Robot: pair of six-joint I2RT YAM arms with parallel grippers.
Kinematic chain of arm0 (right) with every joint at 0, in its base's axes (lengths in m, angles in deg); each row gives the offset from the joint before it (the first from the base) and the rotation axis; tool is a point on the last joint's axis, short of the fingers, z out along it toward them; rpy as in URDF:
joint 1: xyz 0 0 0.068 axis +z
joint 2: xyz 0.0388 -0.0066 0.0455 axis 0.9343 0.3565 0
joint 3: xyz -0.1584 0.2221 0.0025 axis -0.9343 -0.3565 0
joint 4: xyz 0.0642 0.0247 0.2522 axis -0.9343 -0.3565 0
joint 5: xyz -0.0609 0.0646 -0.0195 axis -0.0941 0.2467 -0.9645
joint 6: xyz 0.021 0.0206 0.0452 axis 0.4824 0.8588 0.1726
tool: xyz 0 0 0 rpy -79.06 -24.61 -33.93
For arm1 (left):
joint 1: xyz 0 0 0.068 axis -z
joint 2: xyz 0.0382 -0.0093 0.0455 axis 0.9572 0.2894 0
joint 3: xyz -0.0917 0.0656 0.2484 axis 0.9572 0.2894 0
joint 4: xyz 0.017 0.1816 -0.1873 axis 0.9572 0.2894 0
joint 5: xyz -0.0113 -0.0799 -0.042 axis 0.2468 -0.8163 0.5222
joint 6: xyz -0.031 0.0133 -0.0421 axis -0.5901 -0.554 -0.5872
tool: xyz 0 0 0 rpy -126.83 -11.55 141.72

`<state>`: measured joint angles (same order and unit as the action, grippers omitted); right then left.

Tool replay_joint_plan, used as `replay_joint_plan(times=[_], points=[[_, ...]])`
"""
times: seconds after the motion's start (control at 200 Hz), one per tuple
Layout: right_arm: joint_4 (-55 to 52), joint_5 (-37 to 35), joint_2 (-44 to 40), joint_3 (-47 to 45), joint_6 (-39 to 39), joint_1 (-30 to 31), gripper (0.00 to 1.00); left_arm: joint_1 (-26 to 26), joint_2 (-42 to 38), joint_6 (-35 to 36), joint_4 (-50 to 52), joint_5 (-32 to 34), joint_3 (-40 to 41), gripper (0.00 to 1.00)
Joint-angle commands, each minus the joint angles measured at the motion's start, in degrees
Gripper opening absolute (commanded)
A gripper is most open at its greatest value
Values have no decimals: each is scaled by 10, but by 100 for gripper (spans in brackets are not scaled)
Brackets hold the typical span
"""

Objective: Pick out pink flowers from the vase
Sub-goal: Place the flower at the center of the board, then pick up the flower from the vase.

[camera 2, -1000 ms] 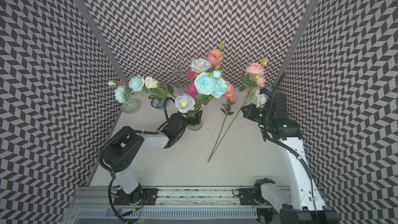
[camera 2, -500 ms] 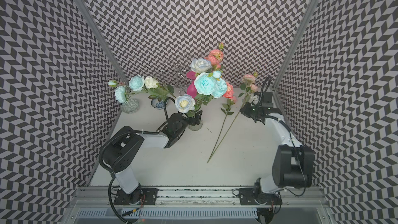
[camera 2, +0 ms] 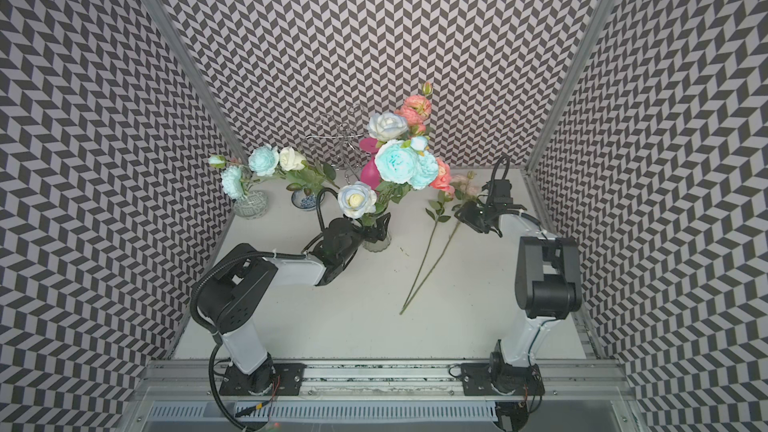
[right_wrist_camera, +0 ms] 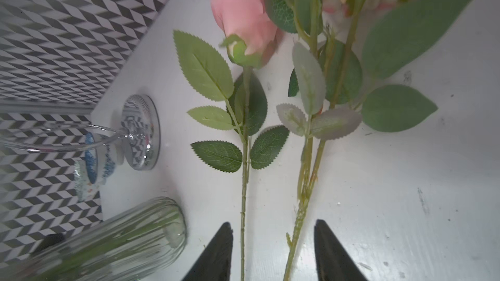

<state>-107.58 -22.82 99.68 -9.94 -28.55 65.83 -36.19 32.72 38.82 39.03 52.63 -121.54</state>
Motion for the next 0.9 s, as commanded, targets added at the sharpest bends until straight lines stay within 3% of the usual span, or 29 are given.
replay_joint_plan(times=[0.0, 0.11, 0.235, 0.356, 0.481, 0.641, 0.896], points=[[83, -6, -96, -33, 35, 1, 51, 2, 7, -19, 63, -19, 1, 91], [133, -2, -190, -89, 45, 20, 49, 1, 5, 1, 72, -26, -1, 91], [170, 0, -293, -154, 17, 81, 46, -5, -4, 14, 87, -45, 4, 91], [203, -34, -399, -208, -24, 156, 44, -14, -17, 10, 96, -67, 19, 90], [236, -58, -477, -255, -32, 192, 43, -16, -20, 11, 120, -79, 17, 90], [295, -75, -524, -284, -31, 203, 42, -13, -14, 2, 125, -85, 12, 90], [320, -74, -523, -236, -62, 227, 40, -9, -13, 2, 130, -84, 8, 90]])
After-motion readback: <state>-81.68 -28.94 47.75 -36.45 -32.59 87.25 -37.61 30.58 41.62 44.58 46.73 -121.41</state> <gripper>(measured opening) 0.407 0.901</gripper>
